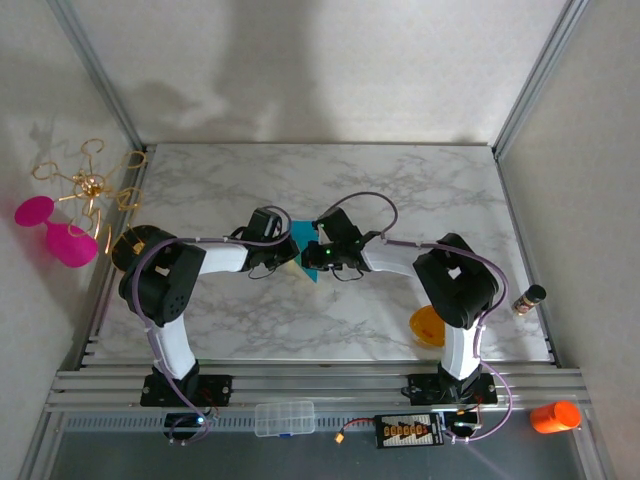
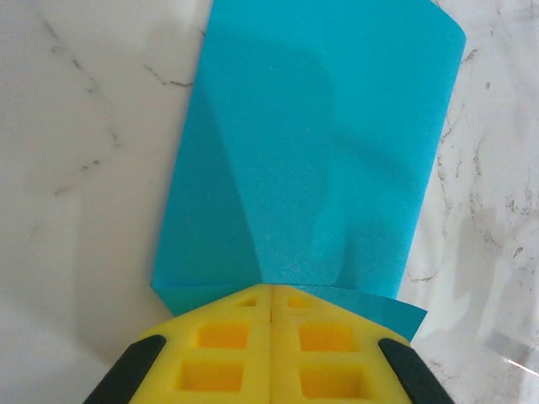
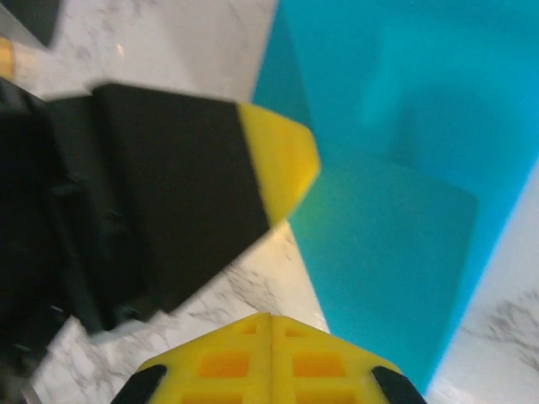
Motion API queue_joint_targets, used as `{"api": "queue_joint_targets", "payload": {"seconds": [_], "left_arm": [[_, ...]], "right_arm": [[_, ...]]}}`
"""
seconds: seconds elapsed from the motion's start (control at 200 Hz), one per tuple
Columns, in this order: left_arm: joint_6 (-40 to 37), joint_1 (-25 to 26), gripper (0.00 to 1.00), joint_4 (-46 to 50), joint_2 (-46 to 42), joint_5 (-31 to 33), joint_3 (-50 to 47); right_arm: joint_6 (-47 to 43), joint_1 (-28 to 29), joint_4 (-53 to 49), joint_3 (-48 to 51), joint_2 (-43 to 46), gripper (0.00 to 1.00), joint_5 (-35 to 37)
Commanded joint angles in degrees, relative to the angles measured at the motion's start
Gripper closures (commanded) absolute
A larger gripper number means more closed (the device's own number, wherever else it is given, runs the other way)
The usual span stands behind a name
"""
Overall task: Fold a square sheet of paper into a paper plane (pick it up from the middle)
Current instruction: Third fold the triangle at the center of the table.
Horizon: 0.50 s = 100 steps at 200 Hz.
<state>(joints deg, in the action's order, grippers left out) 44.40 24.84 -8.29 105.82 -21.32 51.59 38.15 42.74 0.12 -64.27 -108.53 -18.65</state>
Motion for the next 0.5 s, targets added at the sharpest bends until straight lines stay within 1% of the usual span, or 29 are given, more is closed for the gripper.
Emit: {"api": "queue_joint_targets", "payload": {"seconds": [0.0, 0.14, 0.285, 0.496], "left_arm": [[-1.4, 0.2, 0.94, 4.3, 1.2, 2.2, 0.4], [-1.7, 0.2, 0.94, 4.5, 0.9, 2.7, -0.1], [-0.6, 0.2, 0.95, 2.6, 0.9, 2.2, -1.2], [0.1, 0.1, 0.96, 2.9, 1.4, 3.1, -1.3]], "right_arm": [[-0.7, 0.0, 0.3, -2.5, -2.6, 0.99, 0.7], [-0.5, 0.0, -0.4, -3.3, -4.6, 1.00, 1.6], [-0.8, 0.0, -1.2, -3.8, -6.2, 1.00, 1.3], [-1.0, 0.0, -3.2, -2.6, -6.6, 1.00, 2.1]]}}
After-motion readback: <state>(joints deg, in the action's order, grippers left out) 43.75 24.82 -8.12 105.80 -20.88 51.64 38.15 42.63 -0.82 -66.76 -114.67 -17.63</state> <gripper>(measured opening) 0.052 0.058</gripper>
